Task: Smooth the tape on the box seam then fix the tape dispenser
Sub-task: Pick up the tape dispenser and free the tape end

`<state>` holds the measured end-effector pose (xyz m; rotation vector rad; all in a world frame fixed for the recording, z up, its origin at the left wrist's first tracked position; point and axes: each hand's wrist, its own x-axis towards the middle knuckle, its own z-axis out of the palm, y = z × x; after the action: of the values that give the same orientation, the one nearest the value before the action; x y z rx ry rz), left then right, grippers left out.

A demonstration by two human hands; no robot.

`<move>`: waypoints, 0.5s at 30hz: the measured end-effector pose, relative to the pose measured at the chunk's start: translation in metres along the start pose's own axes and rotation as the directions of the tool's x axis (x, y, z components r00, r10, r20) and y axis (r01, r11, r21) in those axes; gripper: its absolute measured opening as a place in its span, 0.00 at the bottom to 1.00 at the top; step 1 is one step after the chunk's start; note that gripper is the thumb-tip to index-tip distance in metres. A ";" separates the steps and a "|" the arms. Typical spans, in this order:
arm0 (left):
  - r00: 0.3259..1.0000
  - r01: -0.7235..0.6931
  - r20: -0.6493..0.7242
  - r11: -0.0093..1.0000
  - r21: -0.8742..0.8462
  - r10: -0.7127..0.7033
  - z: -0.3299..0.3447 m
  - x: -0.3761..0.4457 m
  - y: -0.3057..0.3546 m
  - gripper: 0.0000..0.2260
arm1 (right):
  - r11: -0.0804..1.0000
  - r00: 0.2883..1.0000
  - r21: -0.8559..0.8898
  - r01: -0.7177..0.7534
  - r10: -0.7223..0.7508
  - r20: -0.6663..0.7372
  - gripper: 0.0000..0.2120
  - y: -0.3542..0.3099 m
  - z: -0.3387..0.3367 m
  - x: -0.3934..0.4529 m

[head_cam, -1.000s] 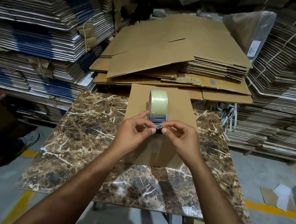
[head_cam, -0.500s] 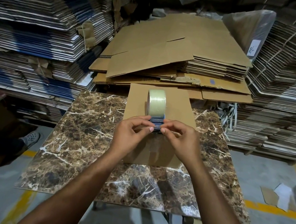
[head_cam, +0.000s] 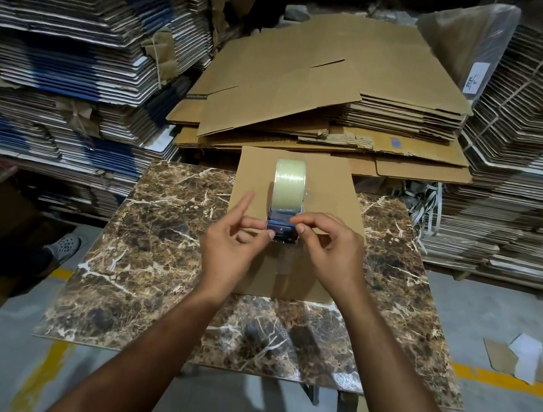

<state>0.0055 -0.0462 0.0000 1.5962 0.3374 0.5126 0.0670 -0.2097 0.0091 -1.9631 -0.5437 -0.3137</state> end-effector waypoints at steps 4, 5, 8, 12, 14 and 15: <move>0.996 -0.029 0.080 0.999 0.037 0.025 -0.002 0.000 0.001 0.21 | 1.000 1.000 -0.005 0.023 -0.023 0.008 0.06 0.002 -0.001 -0.001; 0.996 -0.037 0.087 0.999 0.034 0.034 -0.001 0.001 0.002 0.19 | 1.000 1.000 0.004 0.018 -0.018 0.011 0.06 0.002 -0.001 -0.002; 0.994 -0.052 0.099 0.998 0.038 0.048 0.001 0.006 0.004 0.13 | 1.000 1.000 0.016 0.015 -0.016 0.016 0.06 0.003 -0.001 -0.005; 0.991 -0.075 0.117 0.995 0.064 0.067 0.002 0.007 0.004 0.05 | 0.999 1.000 0.047 -0.009 0.010 -0.020 0.08 0.004 -0.002 -0.009; 0.989 -0.067 0.135 0.996 0.061 0.058 0.002 0.005 0.001 0.05 | 0.995 0.997 0.074 -0.068 0.070 -0.031 0.11 0.004 -0.002 -0.011; 0.989 -0.064 0.140 0.996 0.059 0.055 0.002 0.004 0.000 0.05 | 0.991 0.995 0.090 -0.097 0.100 -0.027 0.13 0.003 -0.001 -0.011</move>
<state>0.0100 -0.0463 0.0007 1.6975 0.2031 0.4378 0.0585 -0.2142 0.0023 -1.8894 -0.4312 -0.2543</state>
